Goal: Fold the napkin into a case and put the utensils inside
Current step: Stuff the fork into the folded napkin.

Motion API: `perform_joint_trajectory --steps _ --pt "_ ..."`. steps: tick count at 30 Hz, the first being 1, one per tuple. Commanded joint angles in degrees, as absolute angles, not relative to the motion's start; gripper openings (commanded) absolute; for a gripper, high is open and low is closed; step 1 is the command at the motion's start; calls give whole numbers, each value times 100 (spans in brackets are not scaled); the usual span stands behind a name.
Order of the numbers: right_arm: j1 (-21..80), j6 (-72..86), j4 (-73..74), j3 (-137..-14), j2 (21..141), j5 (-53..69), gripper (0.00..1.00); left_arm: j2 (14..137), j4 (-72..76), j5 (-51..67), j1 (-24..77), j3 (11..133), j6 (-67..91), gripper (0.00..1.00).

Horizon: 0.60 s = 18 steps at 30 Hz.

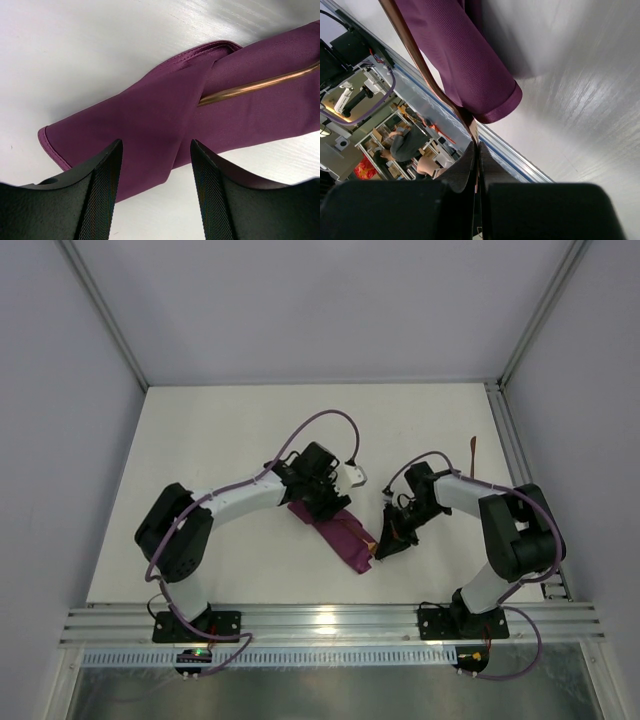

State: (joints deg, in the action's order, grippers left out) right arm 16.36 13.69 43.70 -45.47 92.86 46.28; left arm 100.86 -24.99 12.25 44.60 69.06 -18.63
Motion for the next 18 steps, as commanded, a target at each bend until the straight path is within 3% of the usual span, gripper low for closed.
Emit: perform_joint_trajectory --steps 1,6,18 --pt "1608 1336 4420 -4939 9395 4764 3 10028 -2233 1292 4438 6952 -1969 59" --pt "1600 1222 4658 -5220 9501 4755 3 9950 -1969 441 4351 6865 -1802 59" --pt "1600 1213 4702 -5422 9905 4790 3 10195 -1828 97 3323 7066 -1257 61"
